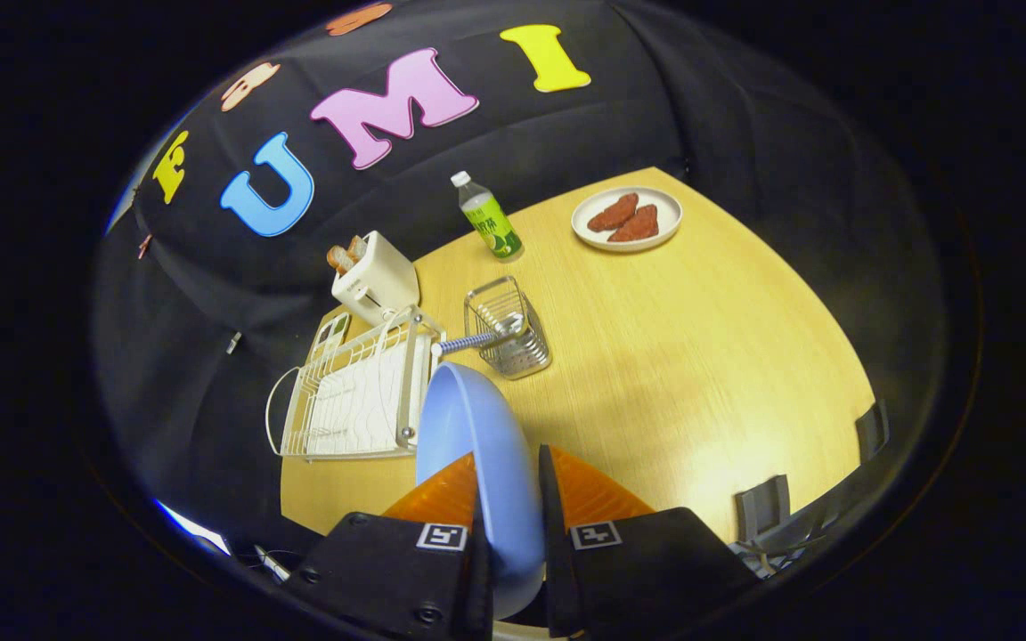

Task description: Take the plate from the dish rack, then take the spoon from the basket and place it into the plate.

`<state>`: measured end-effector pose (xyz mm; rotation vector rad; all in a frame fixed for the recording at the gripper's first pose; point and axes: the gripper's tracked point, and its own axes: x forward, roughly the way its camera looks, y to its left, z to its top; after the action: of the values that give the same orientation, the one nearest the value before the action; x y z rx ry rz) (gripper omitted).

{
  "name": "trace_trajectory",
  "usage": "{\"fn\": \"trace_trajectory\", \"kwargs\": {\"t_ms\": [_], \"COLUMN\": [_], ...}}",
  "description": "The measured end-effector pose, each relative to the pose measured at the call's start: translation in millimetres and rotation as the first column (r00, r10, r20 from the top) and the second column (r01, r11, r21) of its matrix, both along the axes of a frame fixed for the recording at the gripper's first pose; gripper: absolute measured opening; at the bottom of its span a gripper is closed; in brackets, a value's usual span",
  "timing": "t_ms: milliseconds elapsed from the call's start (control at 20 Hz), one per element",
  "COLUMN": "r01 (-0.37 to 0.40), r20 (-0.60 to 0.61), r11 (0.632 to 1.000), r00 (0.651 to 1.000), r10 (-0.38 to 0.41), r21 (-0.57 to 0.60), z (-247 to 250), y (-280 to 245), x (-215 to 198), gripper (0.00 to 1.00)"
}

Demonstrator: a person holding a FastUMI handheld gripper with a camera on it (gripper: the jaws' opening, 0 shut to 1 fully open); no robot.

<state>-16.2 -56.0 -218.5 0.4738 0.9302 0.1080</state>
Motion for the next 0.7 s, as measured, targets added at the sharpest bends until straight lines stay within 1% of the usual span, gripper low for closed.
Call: {"fn": "trace_trajectory", "kwargs": {"t_ms": [100,250,400,500,600,700], "r01": [-0.002,0.008,-0.046,-0.068,-0.081,-0.102], "r20": [-0.035,-0.070,-0.098,-0.110,-0.118,-0.103], "r11": [0.999,0.998,0.998,0.993,0.991,0.993], "r00": [0.999,0.998,0.994,0.991,0.989,0.989], "r10": [0.003,-0.003,0.049,0.078,0.094,0.107], "r21": [0.038,0.062,0.041,0.093,0.109,0.052], "z": [-25,-67,-94,-103,-107,-111], "y": [-3,-6,-8,-1,-3,-15], "x": [8,31,42,46,46,46], "gripper": [0.27,0.28,0.28,0.28,0.29,0.32]}}
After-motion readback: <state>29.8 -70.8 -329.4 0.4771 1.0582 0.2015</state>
